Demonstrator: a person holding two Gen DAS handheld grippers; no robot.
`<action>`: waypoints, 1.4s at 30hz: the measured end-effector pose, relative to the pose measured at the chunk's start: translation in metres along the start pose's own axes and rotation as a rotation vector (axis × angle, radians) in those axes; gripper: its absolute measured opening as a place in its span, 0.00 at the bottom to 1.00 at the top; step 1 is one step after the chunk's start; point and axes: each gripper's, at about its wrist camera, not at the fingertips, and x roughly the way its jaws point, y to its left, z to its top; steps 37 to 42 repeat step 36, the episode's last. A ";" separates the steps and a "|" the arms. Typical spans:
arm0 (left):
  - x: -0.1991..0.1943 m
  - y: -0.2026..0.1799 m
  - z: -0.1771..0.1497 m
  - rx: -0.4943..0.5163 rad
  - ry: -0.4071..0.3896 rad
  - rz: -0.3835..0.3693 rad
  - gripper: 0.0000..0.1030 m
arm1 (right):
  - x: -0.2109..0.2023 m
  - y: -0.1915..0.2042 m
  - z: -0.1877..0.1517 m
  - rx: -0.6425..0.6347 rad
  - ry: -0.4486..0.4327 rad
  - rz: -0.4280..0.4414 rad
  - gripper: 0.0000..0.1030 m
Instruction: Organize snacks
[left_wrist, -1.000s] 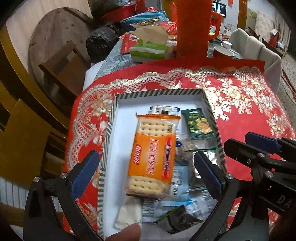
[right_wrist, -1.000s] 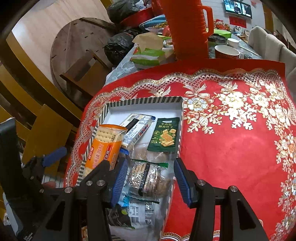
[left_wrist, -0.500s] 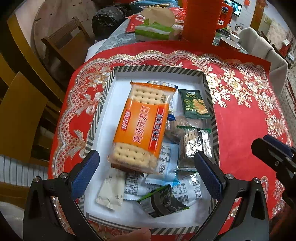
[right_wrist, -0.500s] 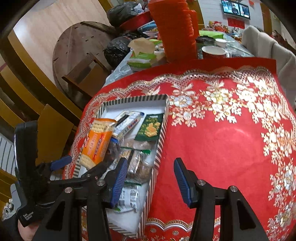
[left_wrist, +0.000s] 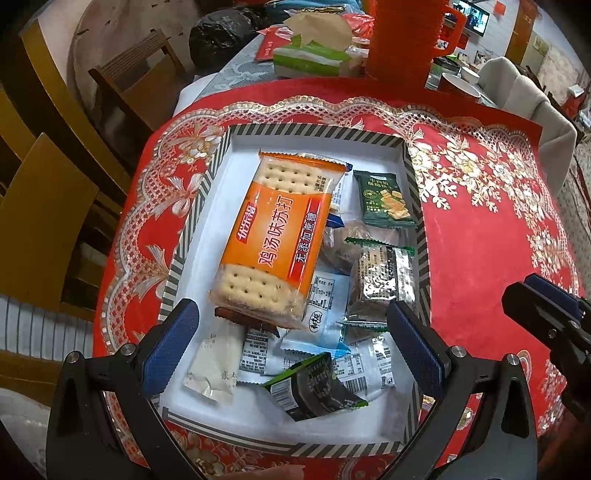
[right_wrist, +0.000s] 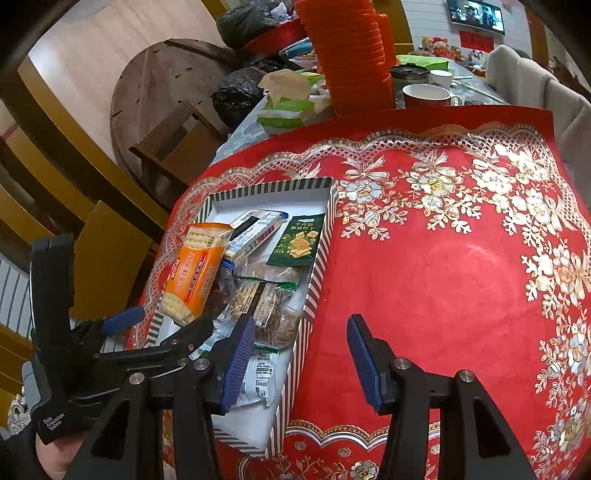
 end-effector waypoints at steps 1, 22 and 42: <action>0.000 0.000 0.000 -0.001 0.002 0.000 0.99 | 0.000 0.000 0.000 0.000 0.000 0.000 0.49; 0.002 0.008 -0.003 0.016 0.010 -0.018 0.99 | -0.003 0.012 -0.007 0.004 -0.011 -0.007 0.49; 0.013 0.033 -0.002 0.007 0.006 -0.027 0.99 | 0.007 0.030 -0.008 0.009 -0.010 -0.014 0.49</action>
